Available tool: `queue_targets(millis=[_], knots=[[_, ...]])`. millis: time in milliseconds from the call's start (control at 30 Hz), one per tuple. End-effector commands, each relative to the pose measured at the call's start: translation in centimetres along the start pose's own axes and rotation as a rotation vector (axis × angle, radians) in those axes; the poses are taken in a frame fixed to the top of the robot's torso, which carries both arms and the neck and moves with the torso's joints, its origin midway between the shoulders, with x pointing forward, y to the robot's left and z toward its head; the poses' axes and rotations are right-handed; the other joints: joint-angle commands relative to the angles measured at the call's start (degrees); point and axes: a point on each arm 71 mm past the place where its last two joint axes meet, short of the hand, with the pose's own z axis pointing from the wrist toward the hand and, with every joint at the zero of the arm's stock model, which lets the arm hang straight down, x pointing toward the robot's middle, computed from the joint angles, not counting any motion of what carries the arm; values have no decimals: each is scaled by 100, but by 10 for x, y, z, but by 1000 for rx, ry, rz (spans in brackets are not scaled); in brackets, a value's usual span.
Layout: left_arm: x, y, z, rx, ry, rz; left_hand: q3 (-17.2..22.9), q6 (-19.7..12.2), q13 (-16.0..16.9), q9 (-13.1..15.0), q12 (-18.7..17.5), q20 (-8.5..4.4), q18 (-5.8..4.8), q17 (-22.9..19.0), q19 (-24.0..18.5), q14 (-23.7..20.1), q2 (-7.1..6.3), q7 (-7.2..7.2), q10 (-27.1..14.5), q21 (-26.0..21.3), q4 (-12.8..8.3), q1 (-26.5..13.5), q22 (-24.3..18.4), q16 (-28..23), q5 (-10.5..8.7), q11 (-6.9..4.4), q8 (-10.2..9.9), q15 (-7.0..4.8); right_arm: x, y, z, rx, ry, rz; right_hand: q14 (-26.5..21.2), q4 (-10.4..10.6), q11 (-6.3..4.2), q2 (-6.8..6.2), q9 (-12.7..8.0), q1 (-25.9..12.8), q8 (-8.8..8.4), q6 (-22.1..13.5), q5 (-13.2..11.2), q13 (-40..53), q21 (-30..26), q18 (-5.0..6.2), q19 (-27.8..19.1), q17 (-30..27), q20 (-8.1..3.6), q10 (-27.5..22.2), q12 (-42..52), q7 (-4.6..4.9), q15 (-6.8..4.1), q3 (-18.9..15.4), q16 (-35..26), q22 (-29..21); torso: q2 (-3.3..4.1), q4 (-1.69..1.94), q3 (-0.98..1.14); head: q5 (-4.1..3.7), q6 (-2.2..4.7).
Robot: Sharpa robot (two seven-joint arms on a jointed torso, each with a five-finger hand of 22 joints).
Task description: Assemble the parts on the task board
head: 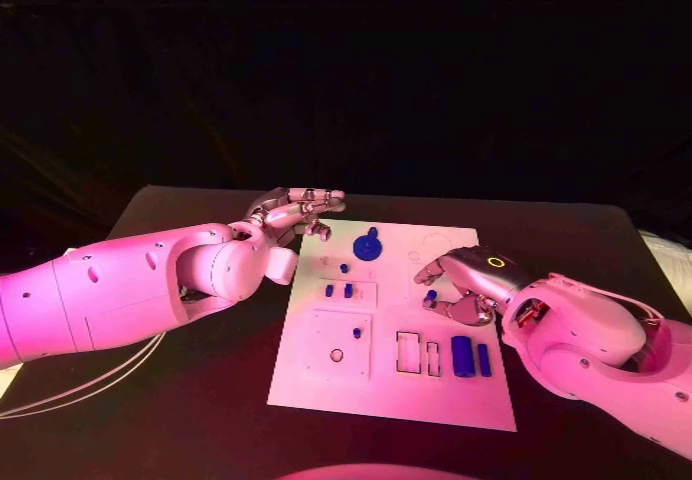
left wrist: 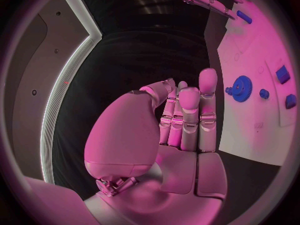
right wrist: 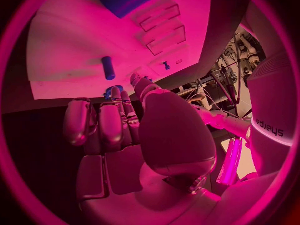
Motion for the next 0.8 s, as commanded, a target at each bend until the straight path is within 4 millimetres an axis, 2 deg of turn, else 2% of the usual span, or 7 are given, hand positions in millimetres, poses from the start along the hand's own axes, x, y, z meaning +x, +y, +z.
queue_targets(millis=[33,133,400,600,800], knots=[[2,0,0,3,23,-11,-27,-28,-1,-7,23,9,46,-5,-6,-28,43,0,-28,-16,-11,8,-5,9,-8,-7,30,20,2,-11,-2,61,53,-33,87,12,-6,-34,-13,29,-11,0,-30,-7,-38,36,-10,-16,-56,-84,-44,-49,-55,-71,-35,-19,7,1,2,-39,24],[2,0,0,2,23,-11,-27,-28,-1,-7,23,9,46,-5,-6,-28,43,0,-28,-16,-11,8,-5,9,-8,-7,30,20,3,-16,-3,74,65,-43,88,13,-9,-35,-15,37,-9,-1,-30,-7,-42,36,-12,-16,-63,-98,-48,-55,-63,-85,-36,-23,7,0,7,-52,31],[3,2,0,0,24,-12,-33,-32,-1,-7,27,10,46,-3,-5,-28,48,0,-33,-17,-17,12,-6,14,-7,-6,32,21,5,-17,1,74,78,-47,91,25,-14,5,-16,59,-2,16,-19,1,-44,34,-8,-22,-78,-78,-28,-79,-69,-99,-43,-22,7,27,-5,-76,43],[2,2,-1,-2,24,-12,-33,-32,-1,-7,27,10,46,-3,-5,-28,48,0,-33,-17,-17,12,-6,14,-7,-6,32,21,8,-15,7,66,86,-43,100,41,-18,93,-15,101,7,57,-10,8,-41,29,7,-9,-86,5,23,-91,-69,-86,-37,-13,10,21,-7,-69,37],[2,2,-1,-3,26,-12,-33,-32,-1,-7,27,10,46,-3,-5,-28,48,0,-33,-17,-17,12,-6,14,-7,-6,32,21,12,-12,11,53,94,-31,117,83,-52,186,-3,133,28,200,24,10,-18,15,48,21,-59,322,169,-47,-19,-44,-14,25,12,22,-10,-61,21]])
